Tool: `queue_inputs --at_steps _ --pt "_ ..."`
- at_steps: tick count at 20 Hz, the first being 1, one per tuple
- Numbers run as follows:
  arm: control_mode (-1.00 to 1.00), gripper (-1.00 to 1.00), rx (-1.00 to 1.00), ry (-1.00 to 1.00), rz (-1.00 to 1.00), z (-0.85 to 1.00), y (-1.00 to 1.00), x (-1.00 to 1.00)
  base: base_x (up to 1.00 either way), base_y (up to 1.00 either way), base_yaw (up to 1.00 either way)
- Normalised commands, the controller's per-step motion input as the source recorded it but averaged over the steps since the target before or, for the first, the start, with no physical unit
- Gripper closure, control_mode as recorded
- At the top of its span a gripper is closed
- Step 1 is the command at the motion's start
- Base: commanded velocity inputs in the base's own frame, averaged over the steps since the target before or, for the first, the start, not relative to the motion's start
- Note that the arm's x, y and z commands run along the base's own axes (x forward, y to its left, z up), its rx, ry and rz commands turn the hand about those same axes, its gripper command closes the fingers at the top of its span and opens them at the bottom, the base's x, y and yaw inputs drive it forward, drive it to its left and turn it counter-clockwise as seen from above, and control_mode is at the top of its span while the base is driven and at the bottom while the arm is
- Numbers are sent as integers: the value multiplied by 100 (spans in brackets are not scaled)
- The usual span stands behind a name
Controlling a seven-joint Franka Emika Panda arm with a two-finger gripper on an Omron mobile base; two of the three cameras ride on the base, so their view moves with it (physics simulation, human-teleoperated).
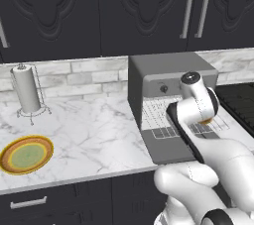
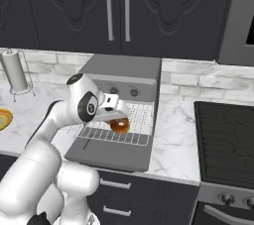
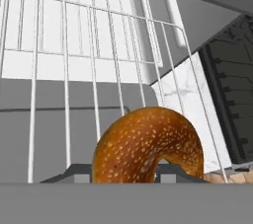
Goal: Pick up the bagel from the plate, place it on the toaster oven rack, close the door, and set the timer.
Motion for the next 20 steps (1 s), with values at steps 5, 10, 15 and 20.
queue_inputs --at_steps 5,10,15,20 --pt "-100 100 4 -8 0 -1 -2 14 0 0 0" --pt "-100 100 2 -4 0 0 0 15 0 0 0" --pt "-100 100 3 0 0 -1 0 21 0 0 0" --pt "-100 100 3 0 0 -15 0 21 0 0 0"
